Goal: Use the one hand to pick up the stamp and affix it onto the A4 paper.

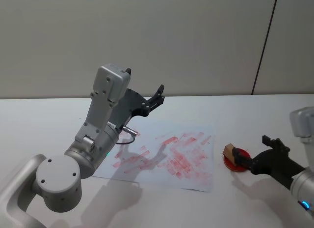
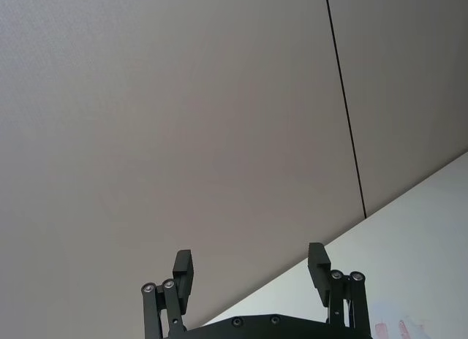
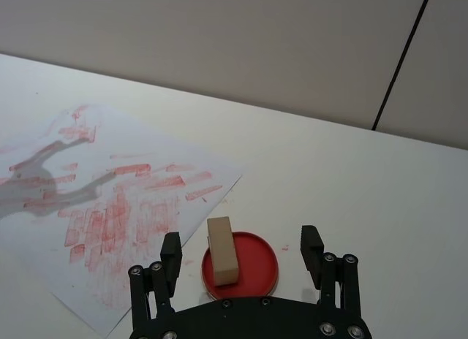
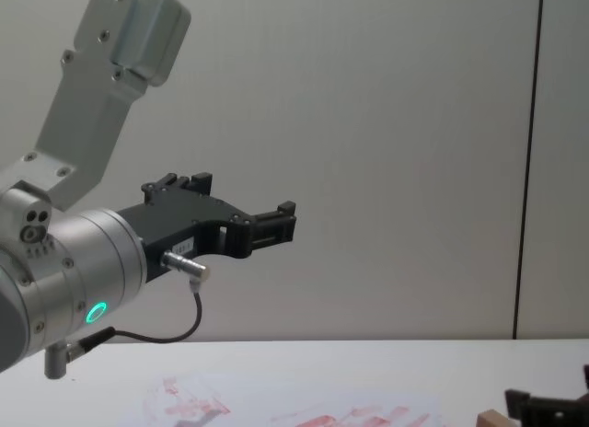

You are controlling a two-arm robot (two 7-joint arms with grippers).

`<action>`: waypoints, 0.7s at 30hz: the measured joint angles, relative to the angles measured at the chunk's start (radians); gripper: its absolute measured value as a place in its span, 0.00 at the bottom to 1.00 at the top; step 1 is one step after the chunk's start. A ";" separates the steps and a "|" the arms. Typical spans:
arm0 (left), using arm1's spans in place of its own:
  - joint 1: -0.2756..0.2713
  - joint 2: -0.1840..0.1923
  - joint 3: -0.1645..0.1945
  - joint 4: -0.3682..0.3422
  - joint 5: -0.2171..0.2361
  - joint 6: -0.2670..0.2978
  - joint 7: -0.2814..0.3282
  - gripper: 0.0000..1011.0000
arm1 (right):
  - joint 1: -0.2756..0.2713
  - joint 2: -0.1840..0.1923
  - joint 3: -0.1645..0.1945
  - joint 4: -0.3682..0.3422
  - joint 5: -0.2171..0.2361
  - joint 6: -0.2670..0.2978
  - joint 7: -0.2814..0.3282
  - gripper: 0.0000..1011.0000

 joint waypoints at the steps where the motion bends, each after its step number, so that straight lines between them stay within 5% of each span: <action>1: 0.000 0.000 0.000 0.000 0.000 0.000 0.000 0.99 | 0.004 -0.003 -0.002 0.006 -0.003 0.002 0.002 0.99; 21: 0.000 0.000 0.000 0.000 0.000 0.000 0.000 0.99 | 0.103 -0.084 -0.045 0.167 -0.093 0.027 0.026 0.99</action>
